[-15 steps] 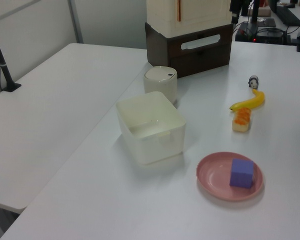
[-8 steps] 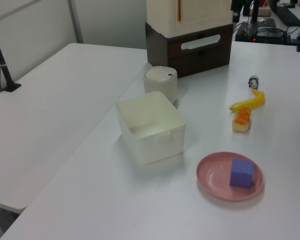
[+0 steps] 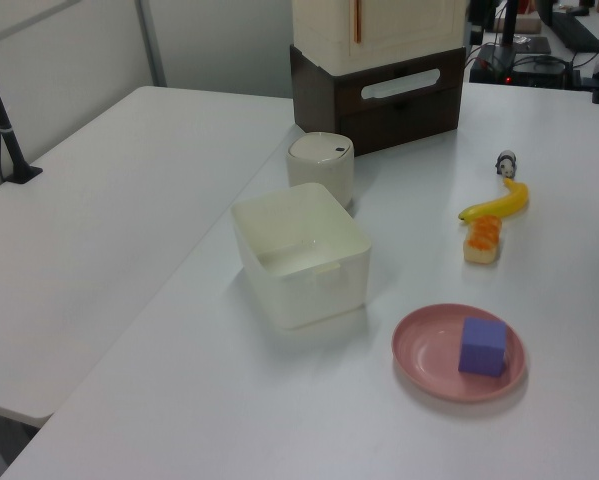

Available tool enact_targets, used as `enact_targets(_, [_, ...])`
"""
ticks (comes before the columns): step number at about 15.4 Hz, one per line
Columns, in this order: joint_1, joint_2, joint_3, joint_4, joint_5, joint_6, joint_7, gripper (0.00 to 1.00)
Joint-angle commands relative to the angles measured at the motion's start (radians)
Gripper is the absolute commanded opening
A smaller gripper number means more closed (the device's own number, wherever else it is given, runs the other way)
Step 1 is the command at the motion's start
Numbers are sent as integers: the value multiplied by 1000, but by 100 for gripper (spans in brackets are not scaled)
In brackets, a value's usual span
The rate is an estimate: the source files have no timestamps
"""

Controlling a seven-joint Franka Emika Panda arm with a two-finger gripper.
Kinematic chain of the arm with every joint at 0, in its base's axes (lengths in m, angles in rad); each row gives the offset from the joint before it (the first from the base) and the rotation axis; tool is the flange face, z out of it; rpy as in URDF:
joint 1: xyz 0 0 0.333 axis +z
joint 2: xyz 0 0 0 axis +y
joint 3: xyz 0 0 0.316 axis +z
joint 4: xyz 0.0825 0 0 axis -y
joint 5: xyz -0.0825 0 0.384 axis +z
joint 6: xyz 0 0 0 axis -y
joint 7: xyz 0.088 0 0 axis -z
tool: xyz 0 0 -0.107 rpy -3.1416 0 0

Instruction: Slide open the drawer

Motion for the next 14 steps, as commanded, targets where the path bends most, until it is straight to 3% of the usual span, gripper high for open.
enact_targets(1, [-15,4,-3,-4,-60,0,-277,100])
enact_targets(6, [-29,5,-3,-5,-69,0,-392,100])
enact_targets(8, [-38,19,-3,-7,-121,2,-551,100])
enact_targets(14, [-40,157,-3,-5,-181,142,-492,100])
